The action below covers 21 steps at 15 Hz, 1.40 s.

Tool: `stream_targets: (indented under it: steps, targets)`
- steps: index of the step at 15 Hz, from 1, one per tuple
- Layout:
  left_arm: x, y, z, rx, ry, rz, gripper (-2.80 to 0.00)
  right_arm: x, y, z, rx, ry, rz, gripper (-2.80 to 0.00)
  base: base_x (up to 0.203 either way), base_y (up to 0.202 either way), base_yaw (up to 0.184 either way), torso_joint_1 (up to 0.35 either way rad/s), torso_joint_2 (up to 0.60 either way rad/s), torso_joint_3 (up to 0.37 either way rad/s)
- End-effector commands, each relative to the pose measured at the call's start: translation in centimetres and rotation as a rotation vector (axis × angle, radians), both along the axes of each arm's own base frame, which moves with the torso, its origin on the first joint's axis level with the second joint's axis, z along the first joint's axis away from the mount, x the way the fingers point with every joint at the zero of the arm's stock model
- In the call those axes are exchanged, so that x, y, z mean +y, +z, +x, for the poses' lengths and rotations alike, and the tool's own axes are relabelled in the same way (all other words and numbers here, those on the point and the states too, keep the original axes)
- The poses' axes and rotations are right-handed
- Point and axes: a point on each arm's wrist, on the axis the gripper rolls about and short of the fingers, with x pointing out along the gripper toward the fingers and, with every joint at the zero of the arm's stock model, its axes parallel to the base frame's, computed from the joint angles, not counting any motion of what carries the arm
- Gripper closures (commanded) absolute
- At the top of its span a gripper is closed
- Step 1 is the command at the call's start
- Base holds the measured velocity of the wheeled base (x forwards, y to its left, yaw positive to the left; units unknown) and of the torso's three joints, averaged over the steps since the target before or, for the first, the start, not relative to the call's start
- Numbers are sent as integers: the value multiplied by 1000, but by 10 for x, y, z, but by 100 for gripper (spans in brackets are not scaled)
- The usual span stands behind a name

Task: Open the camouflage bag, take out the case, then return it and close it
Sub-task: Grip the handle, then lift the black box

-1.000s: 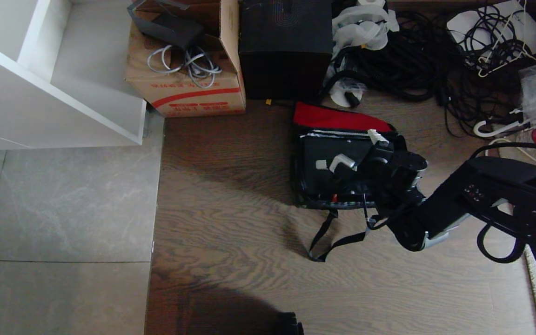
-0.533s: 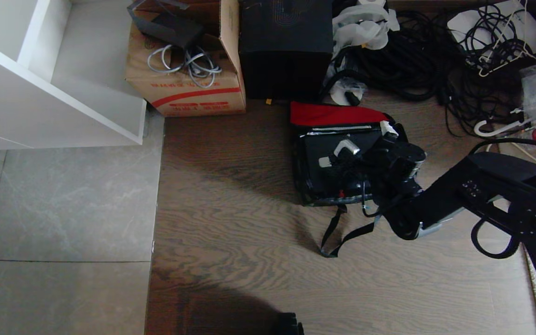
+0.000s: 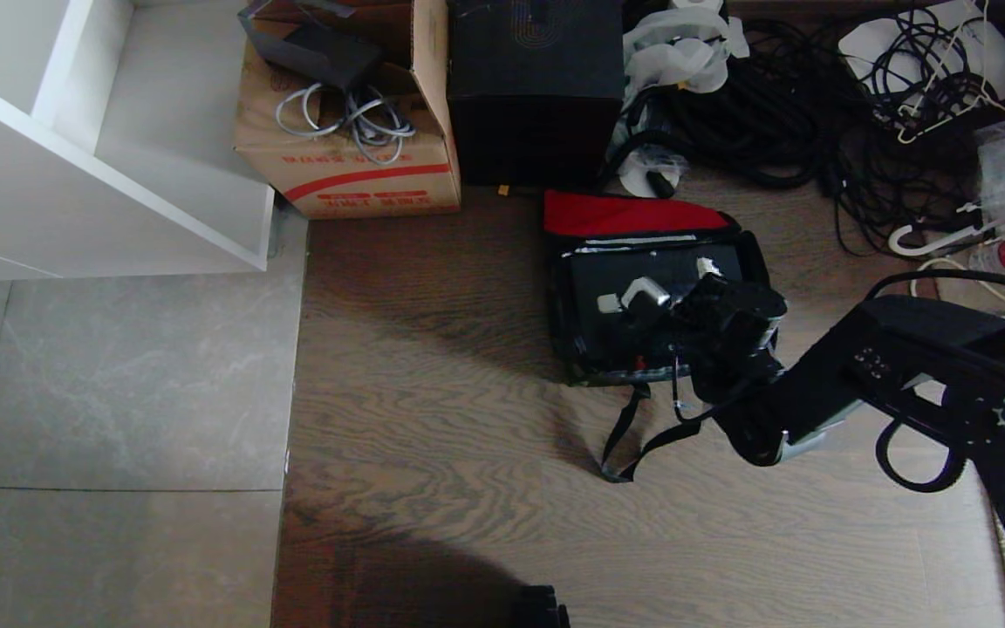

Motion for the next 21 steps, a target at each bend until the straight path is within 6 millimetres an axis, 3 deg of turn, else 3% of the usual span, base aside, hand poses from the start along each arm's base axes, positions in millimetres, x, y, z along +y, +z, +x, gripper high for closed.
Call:
stream_targets:
  steps: [1,5,7,13,15,19,20,21]
  targets:
    - [0,-2,1,7,1,-1,0,4,0,-2,-9,7,0,0,0,0,0,0,0,0]
    - [0,-2,1,8,1,-1,0,9,1,-7,3,16,10,0,0,0,0,0,0,0]
    - [0,-2,1,7,0,-1,0,17,8,-16,2,14,27,0,0,0,0,0,0,0]
    - [0,-2,1,8,1,-1,0,46,4,-42,123,-85,76,0,0,0,0,0,0,0]
    - [0,-3,1,8,1,-1,0,56,0,-47,136,-60,121,0,0,0,0,0,0,0]
    - [0,-3,1,8,0,-1,0,57,-29,-47,215,-65,99,0,0,0,0,0,0,0]
    - [0,-2,1,7,2,-1,0,54,-34,-45,225,-74,93,-67,0,0,0,0,0,0]
    - [0,-2,1,7,1,-1,0,50,-36,-42,234,-84,85,-280,0,0,0,0,0,0]
